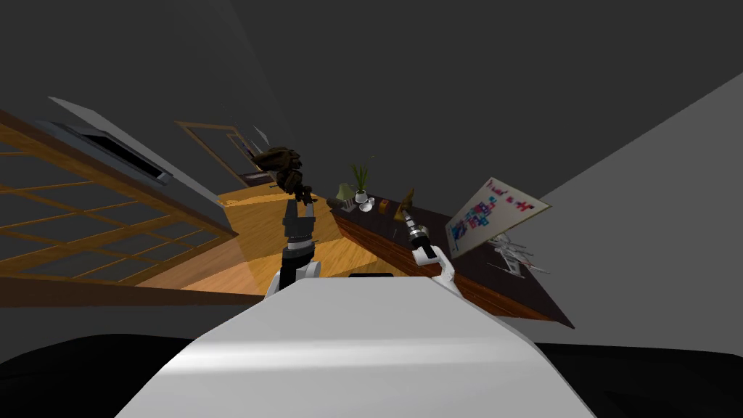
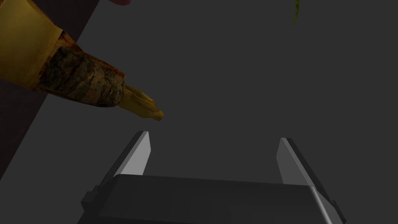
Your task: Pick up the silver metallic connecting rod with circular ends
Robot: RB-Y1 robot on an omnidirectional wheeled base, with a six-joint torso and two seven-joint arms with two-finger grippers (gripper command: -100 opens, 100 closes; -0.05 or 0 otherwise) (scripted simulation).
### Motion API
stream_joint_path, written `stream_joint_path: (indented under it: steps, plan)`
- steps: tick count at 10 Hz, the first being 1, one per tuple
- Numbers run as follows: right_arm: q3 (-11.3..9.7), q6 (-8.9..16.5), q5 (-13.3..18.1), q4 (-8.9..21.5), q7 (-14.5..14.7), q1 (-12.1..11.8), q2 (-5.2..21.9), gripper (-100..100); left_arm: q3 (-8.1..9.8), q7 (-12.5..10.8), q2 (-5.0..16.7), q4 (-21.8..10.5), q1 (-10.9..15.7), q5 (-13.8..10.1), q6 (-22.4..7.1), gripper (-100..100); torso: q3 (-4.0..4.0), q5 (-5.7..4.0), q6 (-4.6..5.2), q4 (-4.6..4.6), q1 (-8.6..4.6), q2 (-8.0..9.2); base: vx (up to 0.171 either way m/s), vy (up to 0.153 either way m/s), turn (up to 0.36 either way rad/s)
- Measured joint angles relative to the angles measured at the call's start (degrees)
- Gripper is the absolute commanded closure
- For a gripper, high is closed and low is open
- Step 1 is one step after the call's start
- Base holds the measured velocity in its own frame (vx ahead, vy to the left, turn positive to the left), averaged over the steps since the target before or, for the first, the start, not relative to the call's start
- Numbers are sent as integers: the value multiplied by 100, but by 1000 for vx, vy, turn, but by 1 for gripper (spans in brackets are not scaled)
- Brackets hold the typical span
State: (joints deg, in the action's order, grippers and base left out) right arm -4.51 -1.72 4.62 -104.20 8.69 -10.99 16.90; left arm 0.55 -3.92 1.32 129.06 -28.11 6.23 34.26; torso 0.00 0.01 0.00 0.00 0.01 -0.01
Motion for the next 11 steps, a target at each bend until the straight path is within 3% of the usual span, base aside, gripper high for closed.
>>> stream_joint_path:
  steps: [7,11]
  plan:
    - [-127,491,21,825,204,363,206,-100,0,0,0,0,-1,0,0,0,-1,0,4,-1,-1,-1,1,8,50]
    - [-244,787,4,1472,331,702,376,-100,0,0,0,0,-1,0,0,0,-3,1,3,-2,3,-6,12,15,66]
